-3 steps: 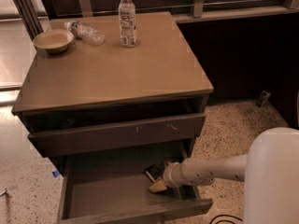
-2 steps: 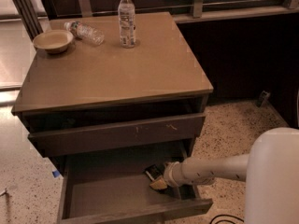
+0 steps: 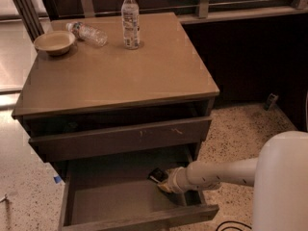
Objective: Pick rxbar chocolate from middle drawer and place on counter
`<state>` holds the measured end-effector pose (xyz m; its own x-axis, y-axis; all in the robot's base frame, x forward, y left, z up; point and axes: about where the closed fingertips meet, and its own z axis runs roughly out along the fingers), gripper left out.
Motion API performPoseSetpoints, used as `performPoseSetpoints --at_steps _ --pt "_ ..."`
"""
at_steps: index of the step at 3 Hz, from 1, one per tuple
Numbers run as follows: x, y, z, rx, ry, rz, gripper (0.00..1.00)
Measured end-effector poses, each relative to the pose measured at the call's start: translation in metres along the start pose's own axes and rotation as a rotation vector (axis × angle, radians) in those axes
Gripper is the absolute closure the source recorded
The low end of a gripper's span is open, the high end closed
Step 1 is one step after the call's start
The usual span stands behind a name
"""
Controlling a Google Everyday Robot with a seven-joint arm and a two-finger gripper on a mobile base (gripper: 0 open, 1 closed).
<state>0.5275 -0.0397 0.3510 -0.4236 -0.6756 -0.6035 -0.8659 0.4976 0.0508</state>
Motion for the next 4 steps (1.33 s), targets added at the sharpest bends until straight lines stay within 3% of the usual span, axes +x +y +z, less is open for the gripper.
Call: performPoseSetpoints --at_steps 2,4 --pt "-0.001 0.001 -0.001 -0.003 0.001 -0.001 1.0" --pt "-0.017 0.035 -0.057 -0.134 0.128 -0.251 1.0"
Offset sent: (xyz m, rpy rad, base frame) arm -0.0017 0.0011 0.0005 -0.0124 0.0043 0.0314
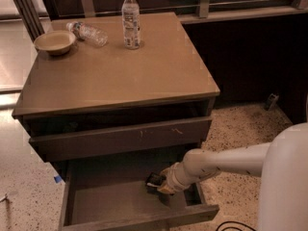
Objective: Pick rxbar chocolate from middle drawer and place on counter
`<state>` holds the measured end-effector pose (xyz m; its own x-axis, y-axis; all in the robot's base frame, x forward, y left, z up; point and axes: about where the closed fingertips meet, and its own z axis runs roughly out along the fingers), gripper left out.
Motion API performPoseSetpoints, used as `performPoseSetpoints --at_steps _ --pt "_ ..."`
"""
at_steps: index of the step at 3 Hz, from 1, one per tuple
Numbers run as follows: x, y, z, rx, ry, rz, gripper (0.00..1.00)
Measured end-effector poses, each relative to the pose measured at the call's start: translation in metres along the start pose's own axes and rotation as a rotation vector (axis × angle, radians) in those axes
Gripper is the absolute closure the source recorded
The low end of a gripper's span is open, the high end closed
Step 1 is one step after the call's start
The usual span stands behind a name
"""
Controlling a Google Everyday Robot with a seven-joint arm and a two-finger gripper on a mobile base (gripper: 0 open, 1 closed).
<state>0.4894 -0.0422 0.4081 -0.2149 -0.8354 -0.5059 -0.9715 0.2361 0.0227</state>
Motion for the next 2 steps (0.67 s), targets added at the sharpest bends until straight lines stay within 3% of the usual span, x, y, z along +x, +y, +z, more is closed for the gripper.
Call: performPoseSetpoints --at_steps 1,2 --pt "-0.0129 0.0318 -0.0477 -0.098 0.078 -0.108 1.0" --pt "-0.013 0.0316 -0.0475 -0.097 0.078 -0.108 1.0"
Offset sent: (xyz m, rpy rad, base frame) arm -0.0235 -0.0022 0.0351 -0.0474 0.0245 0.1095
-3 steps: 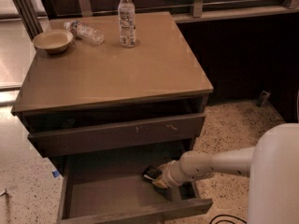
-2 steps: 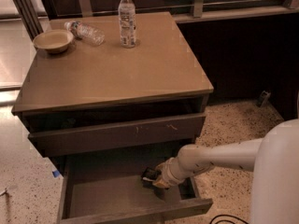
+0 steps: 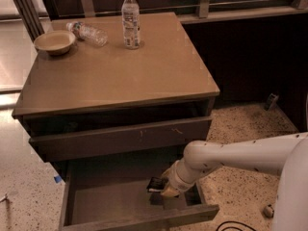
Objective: Pick rxbar chocolate from middle drawer and place on counter
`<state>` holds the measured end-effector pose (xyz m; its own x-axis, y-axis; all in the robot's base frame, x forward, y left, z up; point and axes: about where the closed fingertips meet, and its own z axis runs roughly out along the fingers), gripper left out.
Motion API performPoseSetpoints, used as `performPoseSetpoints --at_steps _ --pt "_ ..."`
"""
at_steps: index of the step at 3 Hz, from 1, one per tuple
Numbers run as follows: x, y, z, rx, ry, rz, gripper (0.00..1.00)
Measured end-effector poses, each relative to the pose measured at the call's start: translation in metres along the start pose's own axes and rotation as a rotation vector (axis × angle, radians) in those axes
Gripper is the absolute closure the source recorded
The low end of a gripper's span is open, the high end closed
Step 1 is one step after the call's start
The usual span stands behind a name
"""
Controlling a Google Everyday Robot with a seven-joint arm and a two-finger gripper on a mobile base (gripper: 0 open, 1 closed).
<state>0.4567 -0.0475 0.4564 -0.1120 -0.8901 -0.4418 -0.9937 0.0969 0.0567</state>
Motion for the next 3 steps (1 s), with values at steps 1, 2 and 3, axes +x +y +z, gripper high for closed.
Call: performPoseSetpoints --at_steps 1,2,3 --pt "-0.01 0.009 -0.017 -0.003 -0.048 -0.032 1.0" --pt "-0.042 0.034 -0.063 -0.004 -0.101 -0.066 1.0" --pt "-0.1 0.043 -0.135 0.018 -0.1 -0.101 1.0"
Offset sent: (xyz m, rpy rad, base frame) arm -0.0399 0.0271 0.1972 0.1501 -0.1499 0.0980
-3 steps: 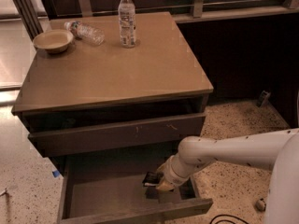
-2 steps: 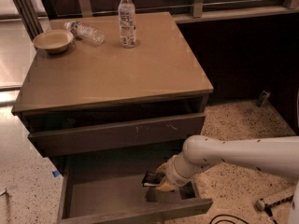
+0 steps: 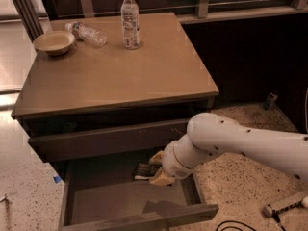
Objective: Pick rxbar chocolate from middle drawer and place on counter
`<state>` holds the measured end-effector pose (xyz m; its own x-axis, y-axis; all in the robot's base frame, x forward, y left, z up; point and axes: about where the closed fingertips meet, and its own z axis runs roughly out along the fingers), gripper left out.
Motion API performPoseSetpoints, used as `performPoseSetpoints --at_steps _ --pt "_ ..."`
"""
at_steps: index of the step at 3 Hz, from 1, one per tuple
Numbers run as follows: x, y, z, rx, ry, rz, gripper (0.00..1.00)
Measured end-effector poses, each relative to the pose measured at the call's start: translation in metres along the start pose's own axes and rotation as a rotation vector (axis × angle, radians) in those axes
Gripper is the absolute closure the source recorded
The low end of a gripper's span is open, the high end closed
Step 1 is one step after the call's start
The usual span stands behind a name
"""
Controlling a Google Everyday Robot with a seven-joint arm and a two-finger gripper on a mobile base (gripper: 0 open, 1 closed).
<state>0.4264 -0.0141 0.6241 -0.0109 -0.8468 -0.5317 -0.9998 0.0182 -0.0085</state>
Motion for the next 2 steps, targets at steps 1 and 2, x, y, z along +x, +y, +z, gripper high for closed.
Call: performPoseSetpoints --at_steps 1,2 --pt "-0.076 -0.029 -0.079 0.062 0.064 -0.019 1.0" --pt "-0.108 -0.031 -0.097 0.047 0.064 0.003 1.0"
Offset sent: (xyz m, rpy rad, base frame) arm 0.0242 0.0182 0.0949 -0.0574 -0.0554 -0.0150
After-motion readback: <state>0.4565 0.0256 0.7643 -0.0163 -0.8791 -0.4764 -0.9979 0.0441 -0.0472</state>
